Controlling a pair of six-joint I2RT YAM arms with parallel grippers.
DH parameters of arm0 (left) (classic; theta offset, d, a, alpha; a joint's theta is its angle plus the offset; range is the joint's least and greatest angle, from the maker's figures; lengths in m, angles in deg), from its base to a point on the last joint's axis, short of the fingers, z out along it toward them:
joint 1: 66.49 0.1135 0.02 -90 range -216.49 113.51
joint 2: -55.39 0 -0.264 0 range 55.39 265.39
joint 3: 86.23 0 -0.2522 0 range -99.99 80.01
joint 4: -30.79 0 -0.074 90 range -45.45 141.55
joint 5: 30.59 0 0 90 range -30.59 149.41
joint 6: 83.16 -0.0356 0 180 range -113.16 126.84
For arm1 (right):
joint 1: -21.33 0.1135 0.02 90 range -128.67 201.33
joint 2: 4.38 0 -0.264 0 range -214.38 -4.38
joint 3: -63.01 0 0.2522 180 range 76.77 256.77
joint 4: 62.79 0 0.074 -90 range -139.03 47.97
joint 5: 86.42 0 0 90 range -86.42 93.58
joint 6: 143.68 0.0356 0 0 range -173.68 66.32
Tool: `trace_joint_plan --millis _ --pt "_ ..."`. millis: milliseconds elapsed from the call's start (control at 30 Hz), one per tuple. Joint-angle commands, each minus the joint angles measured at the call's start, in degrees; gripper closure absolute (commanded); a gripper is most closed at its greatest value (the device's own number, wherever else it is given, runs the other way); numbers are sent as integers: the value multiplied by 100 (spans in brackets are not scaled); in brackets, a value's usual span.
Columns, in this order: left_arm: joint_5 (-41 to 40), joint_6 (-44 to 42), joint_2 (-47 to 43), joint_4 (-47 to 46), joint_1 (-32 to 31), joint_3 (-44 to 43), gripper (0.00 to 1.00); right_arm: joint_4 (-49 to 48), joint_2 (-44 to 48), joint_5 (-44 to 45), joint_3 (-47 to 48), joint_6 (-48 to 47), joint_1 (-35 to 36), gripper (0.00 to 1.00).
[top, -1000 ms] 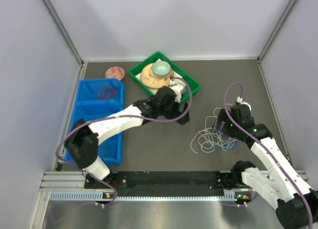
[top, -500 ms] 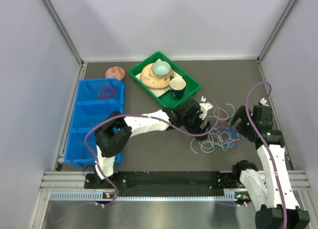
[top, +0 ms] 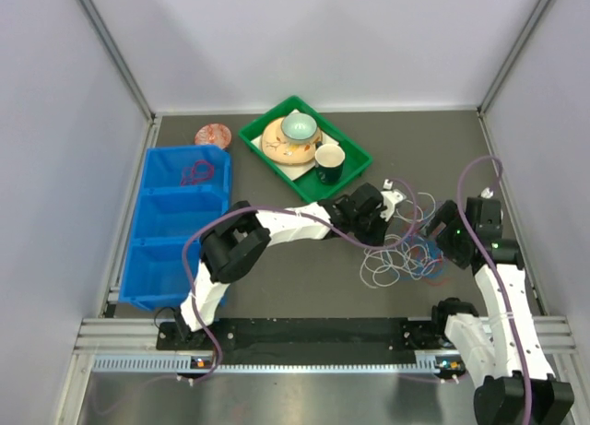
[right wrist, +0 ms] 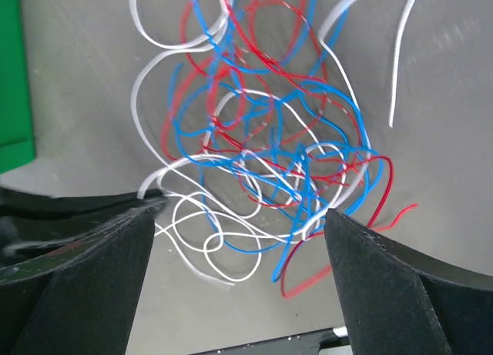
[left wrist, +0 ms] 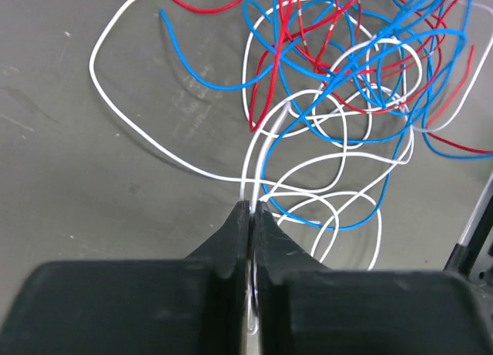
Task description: Untangle the cables
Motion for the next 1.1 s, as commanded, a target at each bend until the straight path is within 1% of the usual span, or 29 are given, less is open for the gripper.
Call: trace_joint_plan --millis 0,100,233,300,400,433,467,533,633,800,900,967,1067 --pt "15 -178 -210 101 51 -369 100 88 198 236 -248 455 -63 10" --pt "-29 -117 -429 128 104 -352 100 97 338 385 -301 613 -63 10" --pt "111 163 -990 146 297 -282 100 36 321 404 -397 675 -63 11" --pt "278 252 -1211 102 438 -255 100 -192 269 299 -546 745 -54 15" --pt "366 428 -1676 -30 613 -185 100 -824 251 -174 -1038 930 -54 28" --pt "384 506 -1912 -73 666 -159 100 -974 251 -281 -1248 1043 -63 49" --pt "402 542 -2037 -109 745 -159 100 -1236 242 -360 -1311 1071 -54 64" --pt "446 621 -2387 -109 842 -176 100 -1353 225 -396 -1356 1115 -54 100" --pt "560 762 -2870 -100 1079 -237 100 -1388 224 -221 -1216 1045 -54 100" --pt "674 937 -3531 40 1650 -378 100 -1406 154 8 -943 939 -63 100" --pt "648 955 -3900 93 2010 -230 100 -1327 277 113 -540 886 -54 100" --pt "526 947 -4085 242 2264 -45 100 -1160 364 263 -92 746 -54 100" --pt "402 929 -4349 409 2581 201 100 -783 409 1446 611 97 -72 100"
